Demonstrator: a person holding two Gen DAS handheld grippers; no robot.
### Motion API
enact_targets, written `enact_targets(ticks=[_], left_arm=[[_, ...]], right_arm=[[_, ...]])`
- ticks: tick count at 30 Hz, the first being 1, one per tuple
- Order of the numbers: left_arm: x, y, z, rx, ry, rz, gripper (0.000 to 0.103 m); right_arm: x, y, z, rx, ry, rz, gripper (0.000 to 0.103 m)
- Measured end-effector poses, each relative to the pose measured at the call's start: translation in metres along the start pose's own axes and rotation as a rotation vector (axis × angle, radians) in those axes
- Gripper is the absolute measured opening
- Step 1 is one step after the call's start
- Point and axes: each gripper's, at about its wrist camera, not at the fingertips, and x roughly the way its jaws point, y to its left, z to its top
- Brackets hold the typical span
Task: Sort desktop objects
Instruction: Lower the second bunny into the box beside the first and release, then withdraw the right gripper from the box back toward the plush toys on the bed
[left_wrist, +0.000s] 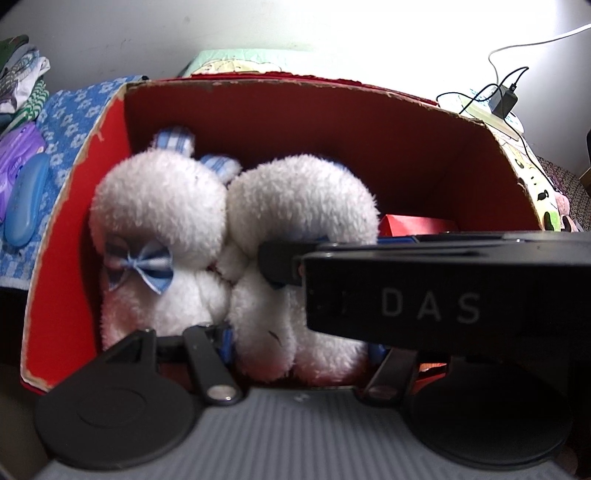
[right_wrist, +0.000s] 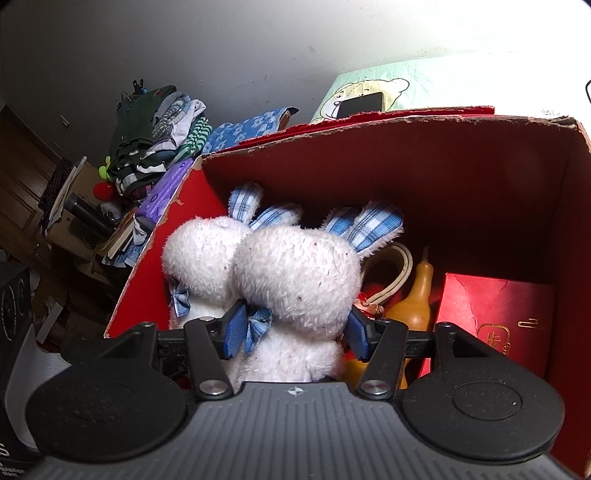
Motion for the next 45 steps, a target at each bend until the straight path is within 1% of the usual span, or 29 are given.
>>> enact_targets(ticks=[7, 15, 18, 20, 25, 28, 30, 33, 36, 37, 38, 39, 41, 45], left_arm=[[0.001, 0.0, -0.001, 0.005, 0.002, 0.003, 0.069], [0.001, -0.001, 0.0, 0.005, -0.003, 0.0, 0.07], [0.0, -0.001, 0.0, 0.006, -0.005, -0.001, 0.069], [0.001, -0.001, 0.0, 0.006, -0.004, -0.004, 0.069], [0.001, 0.001, 0.001, 0.002, 0.0, -0.007, 0.071], [0.001, 0.0, 0.001, -0.002, 0.0, -0.008, 0.07], [0.0, 0.001, 0.0, -0.002, 0.001, -0.007, 0.07], [-0.002, 0.0, 0.001, -0.003, -0.001, -0.005, 0.07], [-0.004, 0.001, 0.0, -0.004, -0.006, -0.006, 0.069], [-0.005, 0.001, 0.0, -0.005, -0.006, -0.006, 0.069], [-0.004, 0.002, 0.001, -0.003, -0.005, -0.004, 0.069], [-0.002, 0.001, 0.001, -0.001, -0.002, 0.002, 0.069], [-0.002, -0.001, 0.001, 0.005, -0.001, 0.015, 0.069], [-0.001, -0.001, 0.001, 0.005, 0.001, 0.021, 0.07]], right_arm=[[0.003, 0.006, 0.0, -0.046, 0.003, -0.04, 0.057], [0.004, 0.005, 0.0, -0.04, 0.009, -0.045, 0.057], [0.003, 0.004, 0.0, -0.031, 0.013, -0.046, 0.059], [0.002, 0.004, 0.001, -0.023, 0.018, -0.043, 0.063], [-0.004, 0.001, 0.002, 0.002, 0.019, -0.04, 0.064], [-0.015, -0.004, 0.003, 0.032, -0.001, -0.03, 0.064], [-0.026, -0.008, 0.004, 0.055, -0.03, -0.023, 0.063], [-0.037, -0.013, 0.004, 0.071, -0.075, -0.058, 0.059], [-0.039, -0.022, 0.006, 0.118, -0.096, -0.072, 0.048], [-0.038, -0.025, 0.007, 0.139, -0.092, -0.069, 0.042], [-0.035, -0.027, 0.007, 0.152, -0.08, -0.076, 0.04], [-0.031, -0.028, 0.007, 0.158, -0.067, -0.09, 0.04], [-0.027, -0.028, 0.007, 0.164, -0.058, -0.089, 0.039], [-0.024, -0.022, 0.006, 0.132, -0.056, -0.1, 0.038]])
